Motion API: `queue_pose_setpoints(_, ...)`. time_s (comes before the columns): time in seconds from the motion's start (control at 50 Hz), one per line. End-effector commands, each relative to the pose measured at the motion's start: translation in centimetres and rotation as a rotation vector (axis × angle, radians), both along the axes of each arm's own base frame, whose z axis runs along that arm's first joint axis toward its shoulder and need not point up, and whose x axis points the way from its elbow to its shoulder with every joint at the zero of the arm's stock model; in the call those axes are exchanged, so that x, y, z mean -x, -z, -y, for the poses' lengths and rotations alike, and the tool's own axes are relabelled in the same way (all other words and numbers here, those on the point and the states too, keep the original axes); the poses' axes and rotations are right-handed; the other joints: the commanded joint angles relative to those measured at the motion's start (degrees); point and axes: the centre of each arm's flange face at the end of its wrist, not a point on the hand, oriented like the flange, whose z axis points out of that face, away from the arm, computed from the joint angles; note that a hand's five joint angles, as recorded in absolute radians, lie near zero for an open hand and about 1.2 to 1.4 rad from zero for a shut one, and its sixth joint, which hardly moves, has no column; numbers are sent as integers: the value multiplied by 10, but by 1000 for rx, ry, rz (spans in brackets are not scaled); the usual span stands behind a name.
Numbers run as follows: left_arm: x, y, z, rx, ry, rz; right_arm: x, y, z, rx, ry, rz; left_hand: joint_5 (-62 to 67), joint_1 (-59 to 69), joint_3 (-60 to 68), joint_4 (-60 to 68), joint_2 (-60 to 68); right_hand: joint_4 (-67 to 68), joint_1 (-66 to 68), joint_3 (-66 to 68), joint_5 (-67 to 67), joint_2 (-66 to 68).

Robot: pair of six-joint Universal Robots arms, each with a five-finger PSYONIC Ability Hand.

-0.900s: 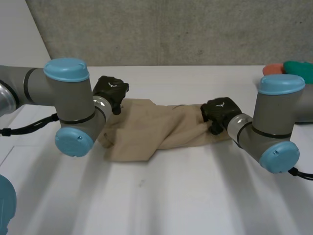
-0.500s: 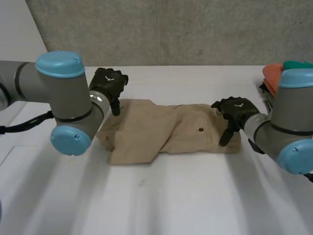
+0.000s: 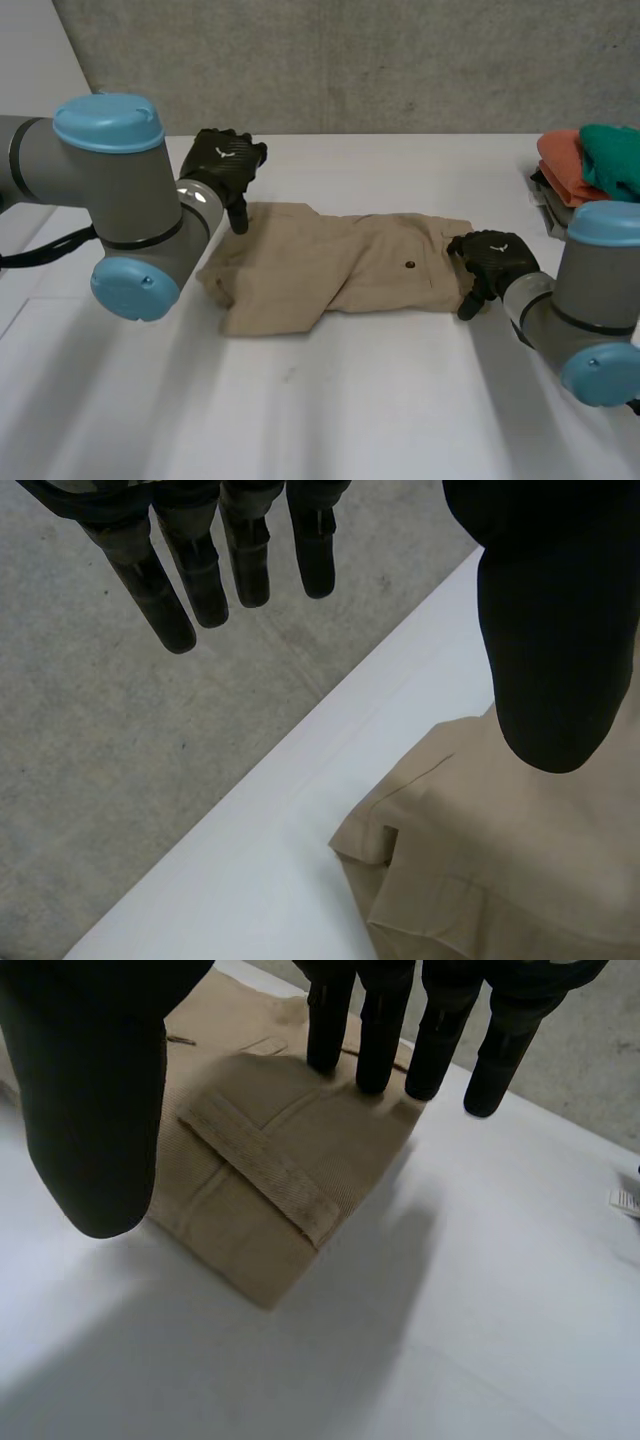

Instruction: Fold the laundry.

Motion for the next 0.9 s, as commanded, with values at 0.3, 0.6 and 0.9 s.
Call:
queue_pose_setpoints(0.3,3,-8,-10,-1,36,-22,63,-16,44,176,153,-151,-63,-73,-68,-68,-71,564,566,563,559,569)
queue_pose_setpoints(0.6,-9,-16,-8,1,0,-32,-27,-66,19,652,-182,-461,-63,-73,-68,-68,-71,564,566,563,559,569)
queue_pose_setpoints(0.9,-40,-34,-7,-6,-75,-94,-147,-29,-87,960,-914,-407,-63,-73,-68,-68,-71,480,483,480,475,485)
